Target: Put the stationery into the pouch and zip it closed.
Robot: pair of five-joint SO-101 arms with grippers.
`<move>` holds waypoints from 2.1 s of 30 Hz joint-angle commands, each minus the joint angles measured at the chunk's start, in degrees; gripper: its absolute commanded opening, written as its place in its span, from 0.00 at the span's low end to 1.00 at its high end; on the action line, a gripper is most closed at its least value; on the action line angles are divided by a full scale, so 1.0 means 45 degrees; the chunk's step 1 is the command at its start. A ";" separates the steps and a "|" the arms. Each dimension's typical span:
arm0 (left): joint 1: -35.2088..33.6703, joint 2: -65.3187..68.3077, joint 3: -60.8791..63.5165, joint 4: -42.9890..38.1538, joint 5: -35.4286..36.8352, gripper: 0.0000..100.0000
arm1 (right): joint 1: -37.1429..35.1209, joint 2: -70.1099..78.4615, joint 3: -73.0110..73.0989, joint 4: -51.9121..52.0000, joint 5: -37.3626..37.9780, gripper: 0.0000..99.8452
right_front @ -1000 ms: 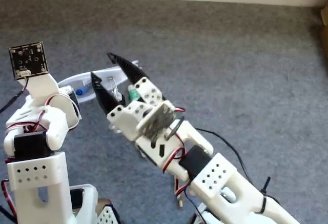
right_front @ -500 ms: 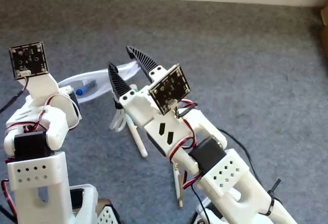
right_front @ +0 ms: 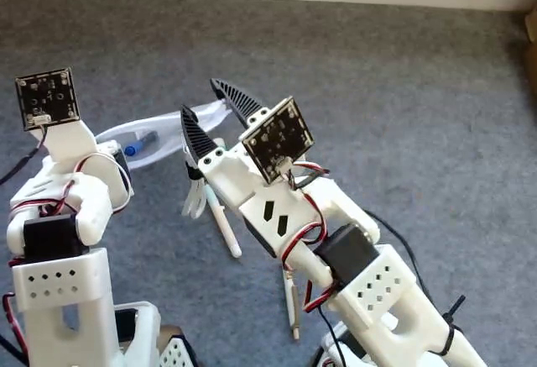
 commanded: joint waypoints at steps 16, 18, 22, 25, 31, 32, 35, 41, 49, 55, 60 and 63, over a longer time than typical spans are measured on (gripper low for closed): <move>-0.0283 0.0225 0.0088 -0.0117 0.0117 0.01 | 0.2862 -0.0537 -0.0400 0.7863 -0.2676 0.16; -0.0283 0.0225 0.0088 -0.0117 0.0117 0.01 | 0.2882 -0.0518 0.0400 0.7863 -0.2657 0.16; -0.0303 0.0225 0.0049 -0.0117 0.0117 0.01 | 0.2882 -0.0518 0.1924 0.7433 -0.2657 0.16; -0.0303 0.0225 0.0029 -0.0117 0.0117 0.01 | 0.2862 -0.0518 0.2999 0.6672 -0.2637 0.16; -0.0303 0.0225 0.0049 -0.0117 0.0137 0.01 | 0.2803 -0.0479 0.4151 0.5480 -0.2637 0.16; -0.0303 0.0225 0.0049 -0.0117 0.0137 0.01 | 0.2784 -0.0400 0.4171 0.5499 -0.2637 0.16; -0.0303 0.0225 0.0068 -0.0117 0.0137 0.01 | 0.2803 0.0596 0.4132 0.5519 -0.2637 0.16; -0.0303 0.0225 0.0107 -0.0117 0.0137 0.01 | 0.2784 0.3546 0.3741 0.5343 -0.2657 0.16; -0.0303 0.0225 0.0107 -0.0117 0.0117 0.01 | 0.2530 0.5851 0.2960 0.5265 -0.2676 0.16; -0.0303 0.0225 0.0088 -0.0117 0.0117 0.01 | 0.2295 0.7101 0.2979 0.3956 -0.2657 0.16; -0.0283 0.0225 0.0088 -0.0117 0.0117 0.01 | 0.2256 0.8039 0.2882 0.3741 -0.2657 0.16; -0.0283 0.0225 0.0088 -0.0117 0.0117 0.01 | 0.2276 0.8508 0.2471 0.3741 -0.2657 0.16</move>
